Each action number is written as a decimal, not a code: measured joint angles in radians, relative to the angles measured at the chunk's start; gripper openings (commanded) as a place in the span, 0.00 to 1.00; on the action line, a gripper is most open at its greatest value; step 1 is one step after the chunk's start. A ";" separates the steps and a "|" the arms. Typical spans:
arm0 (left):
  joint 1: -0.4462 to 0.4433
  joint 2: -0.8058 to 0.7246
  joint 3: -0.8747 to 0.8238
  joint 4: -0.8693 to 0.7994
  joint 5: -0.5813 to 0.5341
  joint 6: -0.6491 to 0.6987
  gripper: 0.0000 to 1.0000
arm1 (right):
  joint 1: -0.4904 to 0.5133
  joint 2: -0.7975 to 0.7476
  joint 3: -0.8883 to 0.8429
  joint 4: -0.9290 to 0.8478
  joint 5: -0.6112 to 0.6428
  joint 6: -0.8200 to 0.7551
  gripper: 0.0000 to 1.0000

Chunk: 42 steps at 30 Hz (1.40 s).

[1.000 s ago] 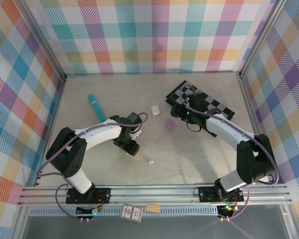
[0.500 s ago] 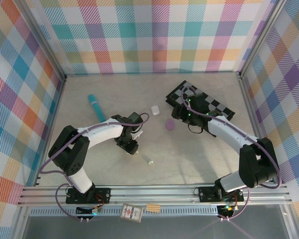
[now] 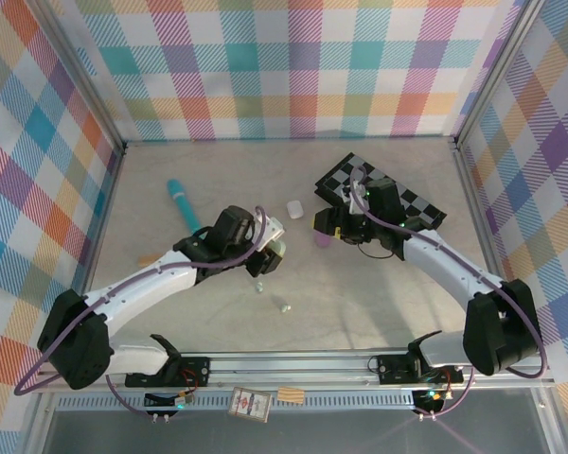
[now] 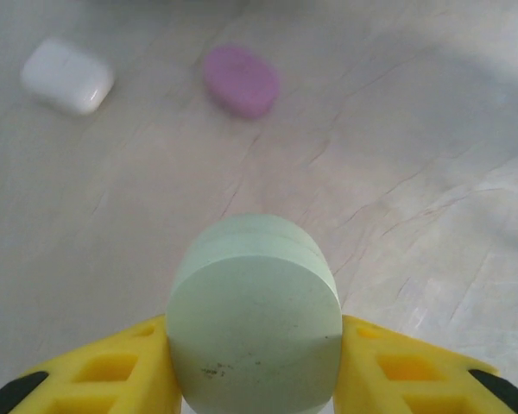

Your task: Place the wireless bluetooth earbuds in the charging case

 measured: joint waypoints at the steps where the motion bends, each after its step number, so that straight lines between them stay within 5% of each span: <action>1: -0.003 -0.005 -0.019 0.038 0.018 0.012 0.41 | 0.000 -0.005 -0.003 0.009 -0.028 0.000 0.66; 16: -0.040 0.013 -0.027 0.201 0.114 0.142 0.43 | 0.097 0.051 0.005 0.015 -0.188 -0.048 0.67; 22: -0.051 0.013 -0.027 0.201 0.113 0.161 0.43 | 0.119 0.073 0.023 0.015 -0.175 -0.047 0.49; 31: -0.051 0.025 -0.019 0.230 0.093 0.161 0.43 | 0.123 0.074 0.043 -0.005 -0.174 -0.045 0.46; 37: -0.051 0.031 -0.014 0.237 0.080 0.161 0.44 | 0.128 0.084 0.048 -0.018 -0.164 -0.051 0.30; 42: -0.051 0.032 -0.014 0.261 0.075 0.162 0.62 | 0.129 0.076 0.050 -0.018 -0.148 -0.040 0.23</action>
